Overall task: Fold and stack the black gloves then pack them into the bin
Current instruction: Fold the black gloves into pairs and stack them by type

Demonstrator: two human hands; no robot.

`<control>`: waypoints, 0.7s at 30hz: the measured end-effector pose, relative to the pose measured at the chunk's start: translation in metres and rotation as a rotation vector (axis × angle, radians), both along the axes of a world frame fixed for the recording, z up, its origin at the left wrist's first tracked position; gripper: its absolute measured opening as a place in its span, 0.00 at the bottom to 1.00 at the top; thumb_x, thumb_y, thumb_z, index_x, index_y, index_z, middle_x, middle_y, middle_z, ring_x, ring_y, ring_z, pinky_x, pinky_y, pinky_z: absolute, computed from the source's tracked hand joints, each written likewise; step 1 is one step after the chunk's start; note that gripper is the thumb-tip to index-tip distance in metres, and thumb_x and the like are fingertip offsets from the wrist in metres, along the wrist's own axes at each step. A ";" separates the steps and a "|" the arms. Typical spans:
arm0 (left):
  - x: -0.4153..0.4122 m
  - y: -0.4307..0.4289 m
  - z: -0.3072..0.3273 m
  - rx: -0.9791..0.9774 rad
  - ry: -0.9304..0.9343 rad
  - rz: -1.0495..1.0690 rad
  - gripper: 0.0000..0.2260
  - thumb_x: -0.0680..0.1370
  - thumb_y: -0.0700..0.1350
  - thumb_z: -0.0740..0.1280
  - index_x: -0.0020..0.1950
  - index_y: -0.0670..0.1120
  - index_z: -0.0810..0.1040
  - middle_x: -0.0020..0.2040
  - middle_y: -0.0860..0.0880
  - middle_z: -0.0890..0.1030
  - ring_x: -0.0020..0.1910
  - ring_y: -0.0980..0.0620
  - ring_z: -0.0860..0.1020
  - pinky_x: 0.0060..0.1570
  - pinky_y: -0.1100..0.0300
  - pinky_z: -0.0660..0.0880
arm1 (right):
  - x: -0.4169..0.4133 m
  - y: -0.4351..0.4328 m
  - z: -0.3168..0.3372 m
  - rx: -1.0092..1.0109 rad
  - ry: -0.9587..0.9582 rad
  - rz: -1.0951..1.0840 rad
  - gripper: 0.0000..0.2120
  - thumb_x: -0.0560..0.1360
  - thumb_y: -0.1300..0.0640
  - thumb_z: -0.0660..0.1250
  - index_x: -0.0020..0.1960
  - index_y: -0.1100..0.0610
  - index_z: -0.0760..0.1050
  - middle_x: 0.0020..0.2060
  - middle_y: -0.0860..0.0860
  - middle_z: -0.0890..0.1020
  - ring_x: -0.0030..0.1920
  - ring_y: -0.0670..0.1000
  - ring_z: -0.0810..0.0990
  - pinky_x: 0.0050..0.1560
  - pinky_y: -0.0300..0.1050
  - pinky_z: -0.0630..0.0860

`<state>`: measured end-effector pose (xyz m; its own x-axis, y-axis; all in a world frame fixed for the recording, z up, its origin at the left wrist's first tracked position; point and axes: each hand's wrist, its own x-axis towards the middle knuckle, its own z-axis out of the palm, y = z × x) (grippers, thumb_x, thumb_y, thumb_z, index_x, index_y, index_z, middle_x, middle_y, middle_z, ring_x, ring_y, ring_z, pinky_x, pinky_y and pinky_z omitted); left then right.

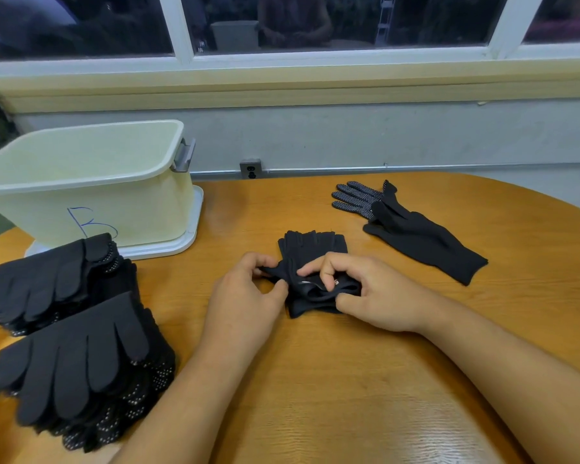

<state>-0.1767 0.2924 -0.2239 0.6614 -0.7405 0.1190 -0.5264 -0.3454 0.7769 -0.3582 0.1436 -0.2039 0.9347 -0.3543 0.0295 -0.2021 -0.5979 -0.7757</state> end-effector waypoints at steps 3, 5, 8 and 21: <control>0.000 0.001 0.001 -0.002 0.000 0.013 0.05 0.80 0.46 0.71 0.53 0.56 0.80 0.50 0.60 0.82 0.51 0.70 0.76 0.44 0.76 0.70 | 0.000 -0.001 -0.003 -0.018 -0.014 0.044 0.11 0.77 0.67 0.65 0.50 0.52 0.73 0.71 0.37 0.79 0.76 0.41 0.72 0.83 0.58 0.58; -0.001 0.001 0.005 0.026 -0.010 0.016 0.04 0.82 0.47 0.67 0.50 0.55 0.79 0.46 0.58 0.82 0.48 0.65 0.77 0.40 0.71 0.71 | 0.000 -0.004 -0.006 -0.002 -0.055 0.072 0.08 0.79 0.65 0.65 0.51 0.53 0.74 0.71 0.39 0.79 0.77 0.42 0.70 0.85 0.60 0.49; 0.000 -0.004 0.013 0.007 -0.038 0.034 0.08 0.84 0.49 0.63 0.46 0.52 0.78 0.45 0.55 0.80 0.46 0.56 0.78 0.40 0.63 0.72 | 0.000 -0.006 -0.010 0.088 -0.144 -0.050 0.04 0.84 0.57 0.65 0.51 0.54 0.77 0.69 0.39 0.81 0.75 0.42 0.73 0.82 0.62 0.58; 0.011 -0.075 0.015 0.224 -0.049 0.090 0.12 0.78 0.61 0.69 0.44 0.54 0.78 0.43 0.57 0.81 0.50 0.49 0.80 0.60 0.43 0.78 | 0.011 -0.017 -0.023 -0.125 -0.036 -0.629 0.14 0.82 0.41 0.68 0.66 0.41 0.74 0.52 0.41 0.78 0.53 0.43 0.78 0.51 0.42 0.73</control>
<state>-0.1653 0.2174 -0.2091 0.7232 -0.6906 -0.0085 -0.5208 -0.5534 0.6500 -0.3476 0.1264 -0.2268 0.5466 -0.8266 0.1339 -0.5187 -0.4597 -0.7209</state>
